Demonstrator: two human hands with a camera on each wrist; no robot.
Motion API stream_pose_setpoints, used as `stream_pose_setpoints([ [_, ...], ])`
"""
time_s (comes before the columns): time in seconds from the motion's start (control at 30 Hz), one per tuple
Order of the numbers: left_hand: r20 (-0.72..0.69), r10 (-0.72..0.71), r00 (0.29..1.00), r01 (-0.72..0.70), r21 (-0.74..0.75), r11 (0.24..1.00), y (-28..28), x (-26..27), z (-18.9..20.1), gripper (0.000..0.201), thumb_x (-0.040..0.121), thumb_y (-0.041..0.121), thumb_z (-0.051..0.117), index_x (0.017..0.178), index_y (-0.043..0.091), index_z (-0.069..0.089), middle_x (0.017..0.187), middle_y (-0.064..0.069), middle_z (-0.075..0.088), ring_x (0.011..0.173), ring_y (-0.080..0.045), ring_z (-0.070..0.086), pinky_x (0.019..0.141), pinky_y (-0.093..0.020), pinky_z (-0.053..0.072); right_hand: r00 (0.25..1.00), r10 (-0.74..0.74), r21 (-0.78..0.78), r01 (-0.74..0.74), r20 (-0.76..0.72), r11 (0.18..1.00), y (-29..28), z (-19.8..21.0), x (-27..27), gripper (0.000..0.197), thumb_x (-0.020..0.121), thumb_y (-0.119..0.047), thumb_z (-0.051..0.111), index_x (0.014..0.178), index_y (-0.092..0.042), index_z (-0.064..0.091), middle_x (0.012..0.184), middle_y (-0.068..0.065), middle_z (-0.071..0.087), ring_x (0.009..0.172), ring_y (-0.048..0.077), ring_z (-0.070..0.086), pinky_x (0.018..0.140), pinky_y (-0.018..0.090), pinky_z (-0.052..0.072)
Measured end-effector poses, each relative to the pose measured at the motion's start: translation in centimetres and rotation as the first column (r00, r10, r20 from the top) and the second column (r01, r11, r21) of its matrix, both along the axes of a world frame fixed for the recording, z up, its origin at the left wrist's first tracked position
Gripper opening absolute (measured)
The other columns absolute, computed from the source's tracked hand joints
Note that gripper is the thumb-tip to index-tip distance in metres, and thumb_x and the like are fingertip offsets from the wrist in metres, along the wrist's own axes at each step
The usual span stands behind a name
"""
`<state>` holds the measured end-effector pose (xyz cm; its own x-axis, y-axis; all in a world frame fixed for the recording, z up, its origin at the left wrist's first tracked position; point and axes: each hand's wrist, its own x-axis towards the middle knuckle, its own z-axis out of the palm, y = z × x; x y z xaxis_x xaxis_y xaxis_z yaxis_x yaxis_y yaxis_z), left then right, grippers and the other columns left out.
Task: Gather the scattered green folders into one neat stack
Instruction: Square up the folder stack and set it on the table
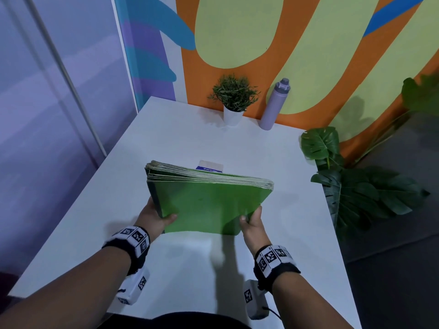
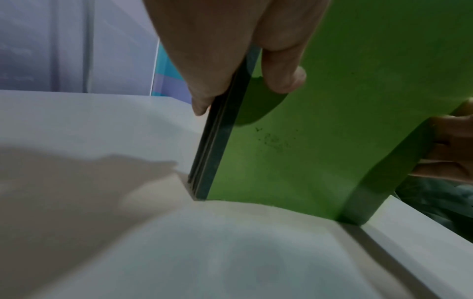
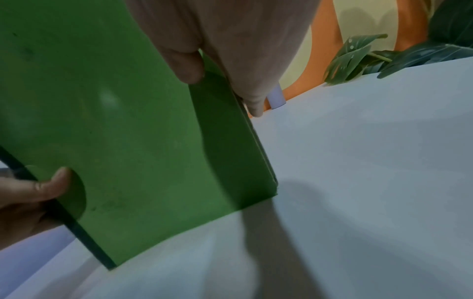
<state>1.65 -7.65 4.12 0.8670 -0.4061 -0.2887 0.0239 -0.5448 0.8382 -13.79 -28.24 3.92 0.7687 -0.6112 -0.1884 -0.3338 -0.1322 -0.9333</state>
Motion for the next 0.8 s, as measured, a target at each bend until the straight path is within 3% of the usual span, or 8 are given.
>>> stream_pose_setpoints([
  [0.1,0.019,0.061,0.998,-0.06,-0.048,0.997,0.0,-0.4,0.0,0.062,0.079,0.012,0.072,0.132,0.014,0.041,0.119,-0.009,0.062,0.104,-0.028,0.061,0.08,-0.024,0.052,0.999,-0.033,-0.071,0.03,-0.037,0.997,-0.4,0.3,0.0,0.026,0.093,-0.002,0.04,0.115,-0.012,0.032,0.1,0.003,0.052,0.097,0.023,0.05,0.09,0.034,0.041],
  [0.17,0.02,0.036,0.999,-0.036,-0.002,0.999,0.0,-0.9,0.6,0.066,0.081,0.02,0.07,0.136,0.011,0.035,0.135,-0.013,0.052,0.125,-0.032,0.05,0.103,-0.039,0.04,0.995,-0.072,-0.094,0.065,-0.07,0.993,-0.8,1.1,0.2,0.022,0.093,-0.006,0.04,0.113,-0.007,0.032,0.092,0.004,0.046,0.093,0.025,0.047,0.085,0.036,0.041],
  [0.23,-0.012,0.002,1.0,-0.002,0.039,0.999,-0.2,-1.3,1.3,0.074,0.085,0.027,0.067,0.143,0.011,0.023,0.151,-0.013,0.035,0.138,-0.031,0.035,0.11,-0.044,0.03,0.992,-0.1,-0.082,0.093,-0.081,0.992,-1.2,1.6,0.4,0.031,0.094,-0.009,0.04,0.124,-0.006,0.031,0.103,0.007,0.047,0.1,0.023,0.045,0.089,0.033,0.039],
  [0.33,-0.015,-0.027,1.0,0.027,0.04,0.999,-0.5,-1.4,2.0,0.076,0.087,0.031,0.063,0.145,0.011,0.019,0.155,-0.014,0.028,0.14,-0.032,0.03,0.112,-0.045,0.028,0.988,-0.134,-0.012,0.134,-0.077,0.991,-1.7,2.0,0.6,0.042,0.094,-0.014,0.042,0.134,-0.012,0.032,0.121,0.01,0.049,0.115,0.026,0.045,0.102,0.04,0.037],
  [0.47,-0.049,-0.078,0.996,0.079,0.031,0.996,0.0,-1.5,1.8,0.081,0.081,0.047,0.063,0.143,0.014,0.024,0.15,-0.01,0.038,0.136,-0.03,0.038,0.111,-0.047,0.033,0.97,-0.227,0.059,0.233,-0.089,0.971,-2.4,2.1,0.7,0.032,0.091,-0.007,0.046,0.123,-0.012,0.046,0.103,0.005,0.055,0.102,0.026,0.052,0.089,0.037,0.042],
  [0.57,-0.151,-0.162,0.975,0.164,0.0,0.986,1.0,-2.1,1.4,0.109,0.057,0.073,0.067,0.143,0.019,0.029,0.146,-0.003,0.044,0.132,-0.026,0.043,0.11,-0.048,0.035,0.954,-0.256,0.069,0.269,-0.154,0.961,-3.3,1.8,0.5,0.03,0.09,-0.004,0.048,0.119,-0.008,0.051,0.108,0.011,0.06,0.098,0.028,0.056,0.083,0.035,0.044],
  [0.7,-0.241,-0.158,0.958,0.157,-0.023,0.987,1.7,-3.4,0.4,0.083,0.081,0.039,0.069,0.146,0.014,0.023,0.142,0.003,0.04,0.129,-0.018,0.039,0.11,-0.036,0.03,0.942,-0.27,0.143,0.301,-0.199,0.943,-3.4,0.9,0.1,0.027,0.089,-0.005,0.047,0.115,-0.007,0.055,0.109,0.014,0.063,0.099,0.031,0.059,0.089,0.043,0.048],
  [0.8,-0.213,-0.117,0.97,0.107,-0.056,0.993,2.0,-3.0,-0.2,0.066,0.083,0.03,0.067,0.138,0.017,0.034,0.141,-0.006,0.05,0.127,-0.025,0.049,0.108,-0.047,0.038,0.965,-0.204,0.284,0.245,-0.165,0.927,-2.9,0.5,-0.2,0.032,0.09,-0.015,0.05,0.122,-0.018,0.052,0.117,0.007,0.063,0.107,0.03,0.059,0.097,0.052,0.046],
])
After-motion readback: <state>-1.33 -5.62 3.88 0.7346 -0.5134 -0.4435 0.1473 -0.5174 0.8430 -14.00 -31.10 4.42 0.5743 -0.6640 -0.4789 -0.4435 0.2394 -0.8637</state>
